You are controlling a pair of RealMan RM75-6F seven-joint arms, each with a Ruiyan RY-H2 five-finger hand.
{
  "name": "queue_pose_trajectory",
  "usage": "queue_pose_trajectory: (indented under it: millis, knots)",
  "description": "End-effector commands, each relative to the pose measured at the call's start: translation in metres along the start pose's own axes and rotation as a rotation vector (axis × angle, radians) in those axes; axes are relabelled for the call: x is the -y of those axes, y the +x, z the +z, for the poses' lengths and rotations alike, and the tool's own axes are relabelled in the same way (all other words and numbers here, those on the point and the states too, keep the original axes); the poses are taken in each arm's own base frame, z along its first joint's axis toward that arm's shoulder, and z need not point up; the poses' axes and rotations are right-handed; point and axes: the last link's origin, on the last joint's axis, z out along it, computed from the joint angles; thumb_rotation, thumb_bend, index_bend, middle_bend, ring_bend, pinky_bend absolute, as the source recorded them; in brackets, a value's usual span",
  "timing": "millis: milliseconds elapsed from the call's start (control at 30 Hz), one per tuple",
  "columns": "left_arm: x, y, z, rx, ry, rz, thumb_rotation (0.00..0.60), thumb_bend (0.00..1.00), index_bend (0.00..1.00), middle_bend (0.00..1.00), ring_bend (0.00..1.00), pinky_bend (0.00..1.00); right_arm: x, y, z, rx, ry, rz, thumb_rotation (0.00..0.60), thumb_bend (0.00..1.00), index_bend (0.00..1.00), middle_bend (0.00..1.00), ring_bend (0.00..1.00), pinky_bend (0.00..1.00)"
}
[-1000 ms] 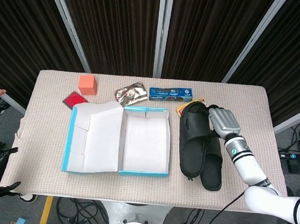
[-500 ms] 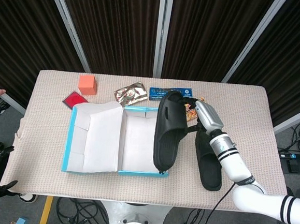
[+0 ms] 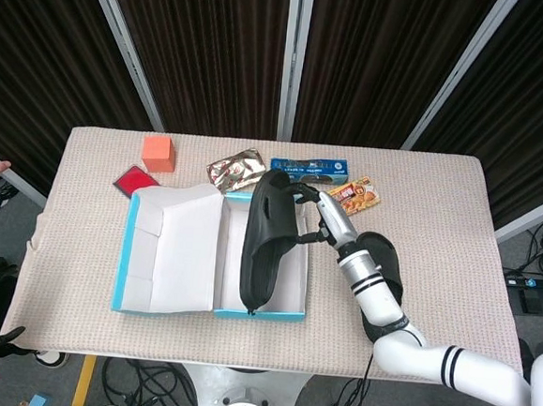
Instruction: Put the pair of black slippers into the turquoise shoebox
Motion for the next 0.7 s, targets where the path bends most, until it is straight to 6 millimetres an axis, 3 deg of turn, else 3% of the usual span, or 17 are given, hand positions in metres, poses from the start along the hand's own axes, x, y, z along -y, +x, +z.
queue_pose_trajectory:
  millis: [33,267,700]
  knots:
    - [0.001,0.001,0.0,-0.006,0.001,0.001,0.6,0.0,0.13,0.19,0.03,0.1,-0.009,-0.013,0.007,0.005,0.02,0.058,0.6,0.08,0.5,0.44,0.2,0.29]
    - [0.004,0.001,0.001,-0.006,0.007,-0.001,0.6,0.0,0.13,0.19,0.03,0.1,-0.02,-0.036,0.023,0.057,-0.022,0.18,0.6,0.06,0.5,0.44,0.2,0.29]
    - [0.009,0.002,0.002,-0.017,0.007,0.003,0.6,0.0,0.13,0.19,0.03,0.1,-0.039,-0.068,0.04,0.123,-0.069,0.163,0.6,0.06,0.5,0.44,0.2,0.29]
